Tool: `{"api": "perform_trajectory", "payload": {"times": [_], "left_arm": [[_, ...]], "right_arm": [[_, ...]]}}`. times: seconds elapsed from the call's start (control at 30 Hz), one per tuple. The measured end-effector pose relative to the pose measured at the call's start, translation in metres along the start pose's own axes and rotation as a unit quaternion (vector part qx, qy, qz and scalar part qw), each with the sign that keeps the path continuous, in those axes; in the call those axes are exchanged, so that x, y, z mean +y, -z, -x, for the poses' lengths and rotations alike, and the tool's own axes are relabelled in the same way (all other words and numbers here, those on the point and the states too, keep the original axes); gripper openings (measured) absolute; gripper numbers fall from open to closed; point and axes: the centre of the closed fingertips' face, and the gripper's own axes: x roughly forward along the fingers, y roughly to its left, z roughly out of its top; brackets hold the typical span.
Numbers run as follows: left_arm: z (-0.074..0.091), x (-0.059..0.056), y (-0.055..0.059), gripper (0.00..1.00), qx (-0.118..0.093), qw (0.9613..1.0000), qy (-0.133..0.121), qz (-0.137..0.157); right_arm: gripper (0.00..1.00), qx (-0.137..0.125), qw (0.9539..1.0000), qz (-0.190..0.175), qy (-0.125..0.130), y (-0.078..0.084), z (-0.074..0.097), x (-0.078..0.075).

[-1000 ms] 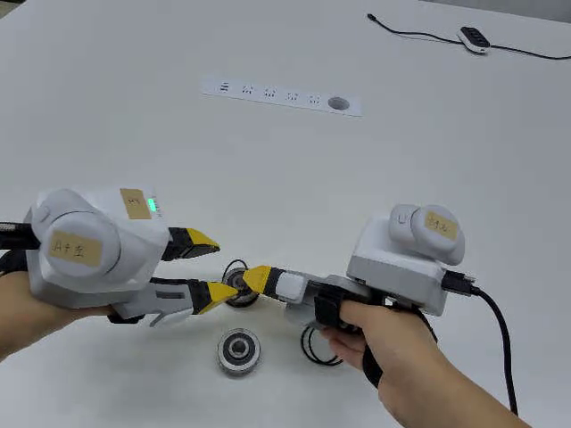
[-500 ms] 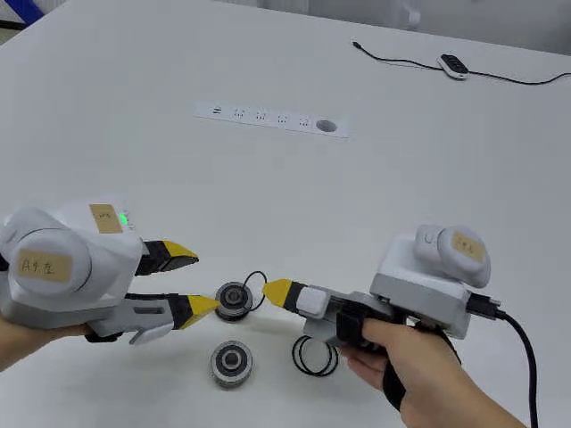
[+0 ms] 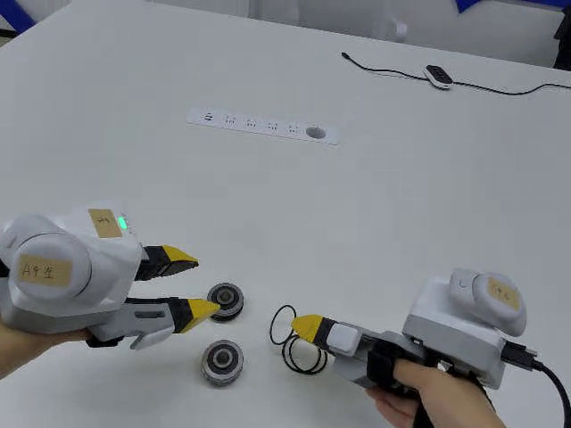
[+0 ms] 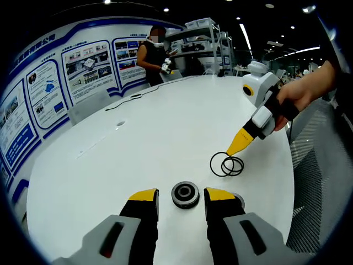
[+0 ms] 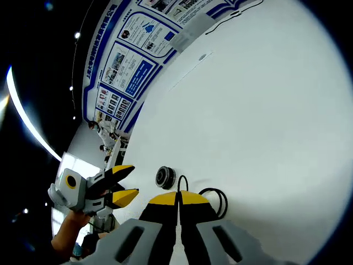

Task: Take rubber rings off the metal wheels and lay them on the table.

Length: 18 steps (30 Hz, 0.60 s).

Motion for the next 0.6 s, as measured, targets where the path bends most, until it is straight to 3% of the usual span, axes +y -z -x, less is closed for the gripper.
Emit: {"api": "perform_trajectory", "payload": {"times": [0.6], "left_arm": [[0.002, -0.003, -0.001, 0.33, 0.003, 1.0, 0.002, -0.006]], "right_arm": [[0.02, -0.008, 0.999, -0.034, 0.028, 0.006, 0.015, -0.019]]}}
